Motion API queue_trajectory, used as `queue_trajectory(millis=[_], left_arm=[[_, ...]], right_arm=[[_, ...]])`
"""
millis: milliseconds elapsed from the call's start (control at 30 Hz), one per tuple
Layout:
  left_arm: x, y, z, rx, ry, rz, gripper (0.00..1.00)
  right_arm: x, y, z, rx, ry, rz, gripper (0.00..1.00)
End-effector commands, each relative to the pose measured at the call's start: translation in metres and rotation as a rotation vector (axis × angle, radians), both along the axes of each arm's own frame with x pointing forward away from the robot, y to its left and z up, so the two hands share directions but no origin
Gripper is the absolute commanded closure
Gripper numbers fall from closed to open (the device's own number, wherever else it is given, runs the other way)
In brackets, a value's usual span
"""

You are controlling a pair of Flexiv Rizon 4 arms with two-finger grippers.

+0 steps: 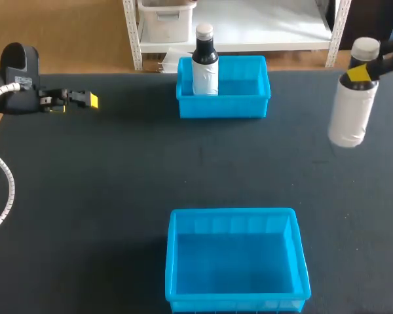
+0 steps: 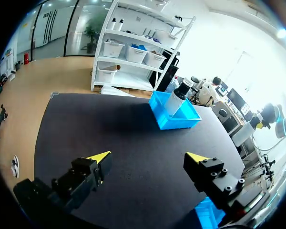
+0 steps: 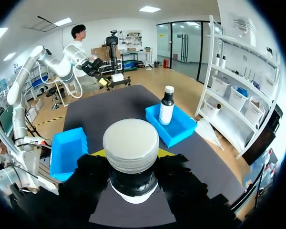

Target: Pick up the bottle, and place it in the far bin if it is heavy, or in the near bin if it is light.

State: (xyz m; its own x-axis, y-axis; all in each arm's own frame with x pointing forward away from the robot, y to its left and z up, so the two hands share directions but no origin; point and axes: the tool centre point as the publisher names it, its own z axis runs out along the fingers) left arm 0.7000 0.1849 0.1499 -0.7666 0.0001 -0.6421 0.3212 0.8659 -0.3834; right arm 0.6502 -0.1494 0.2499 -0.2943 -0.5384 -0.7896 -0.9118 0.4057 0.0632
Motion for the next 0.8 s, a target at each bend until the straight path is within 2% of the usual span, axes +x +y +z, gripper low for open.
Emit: queue_trajectory(millis=[33, 233, 400, 800], left_arm=[[0.000, 0.000, 0.000, 0.000, 0.000, 0.000, 0.00], [0.000, 0.000, 0.000, 0.000, 0.000, 0.000, 0.00], [0.000, 0.000, 0.000, 0.000, 0.000, 0.000, 0.00], [0.000, 0.000, 0.000, 0.000, 0.000, 0.000, 0.00]], right_arm=[[-0.043, 0.004, 0.017, -0.050, -0.075, -0.101, 1.00], [-0.077, 0.017, 0.027, -0.045, -0.080, -0.075, 1.00], [-0.097, 0.034, 0.032, -0.026, -0.079, -0.025, 1.00], [-0.127, 0.082, 0.022, 0.041, -0.057, 0.138, 1.00]])
